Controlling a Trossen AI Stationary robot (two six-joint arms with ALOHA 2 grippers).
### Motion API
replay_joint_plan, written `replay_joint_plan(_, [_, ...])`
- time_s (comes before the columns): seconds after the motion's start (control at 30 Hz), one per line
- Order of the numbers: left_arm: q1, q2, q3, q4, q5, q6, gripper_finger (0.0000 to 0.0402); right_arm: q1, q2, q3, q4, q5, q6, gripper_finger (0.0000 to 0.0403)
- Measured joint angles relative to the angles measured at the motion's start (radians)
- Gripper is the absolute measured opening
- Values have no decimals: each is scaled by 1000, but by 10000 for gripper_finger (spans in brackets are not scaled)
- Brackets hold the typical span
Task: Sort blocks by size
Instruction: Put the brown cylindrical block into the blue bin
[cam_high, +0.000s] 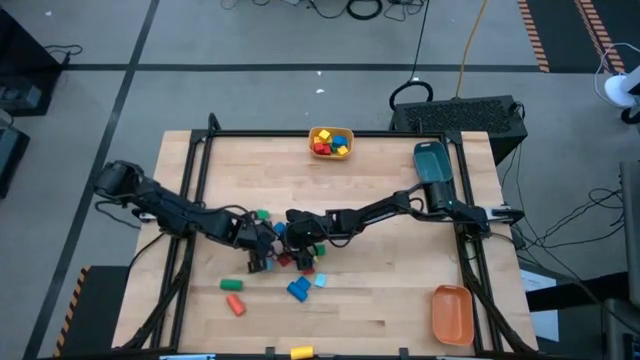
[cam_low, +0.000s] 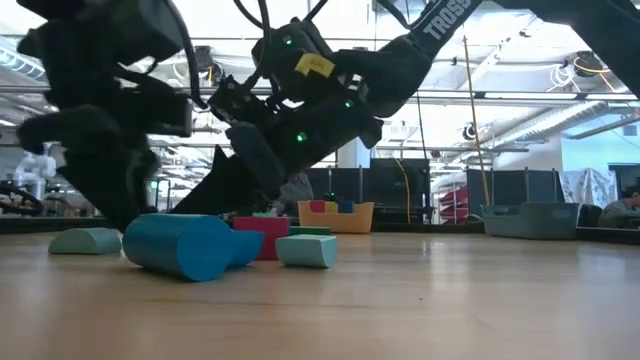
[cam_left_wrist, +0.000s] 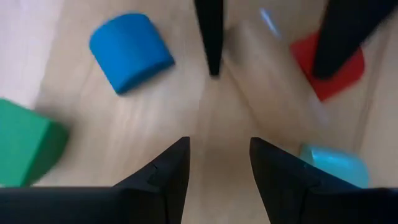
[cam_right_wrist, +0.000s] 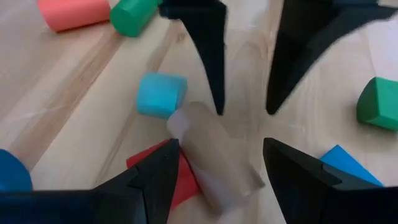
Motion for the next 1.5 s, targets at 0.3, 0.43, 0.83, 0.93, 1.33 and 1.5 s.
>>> replay_joint_plan(0.3, [38,0,-1,68,-34,20,169,-2,-5,1,-63,-2,-26,222])
replay_joint_plan(0.43, [41,-1,-1,56,-45,19,169,-2,-6,2,-101,-16,-32,222])
replay_joint_plan(0.83, [34,-140,0,-118,2,-36,169,-4,-35,-1,-150,-26,-42,222])
replay_joint_plan(0.93, [12,-155,1,-73,63,-37,169,-4,-56,-4,-172,-25,-60,222])
replay_joint_plan(1.33, [-37,-6,0,91,116,-7,169,-12,-61,-4,-176,-24,-116,222])
replay_joint_plan(1.5, [-1,49,1,146,60,17,169,-8,-61,-4,-178,-24,-114,222])
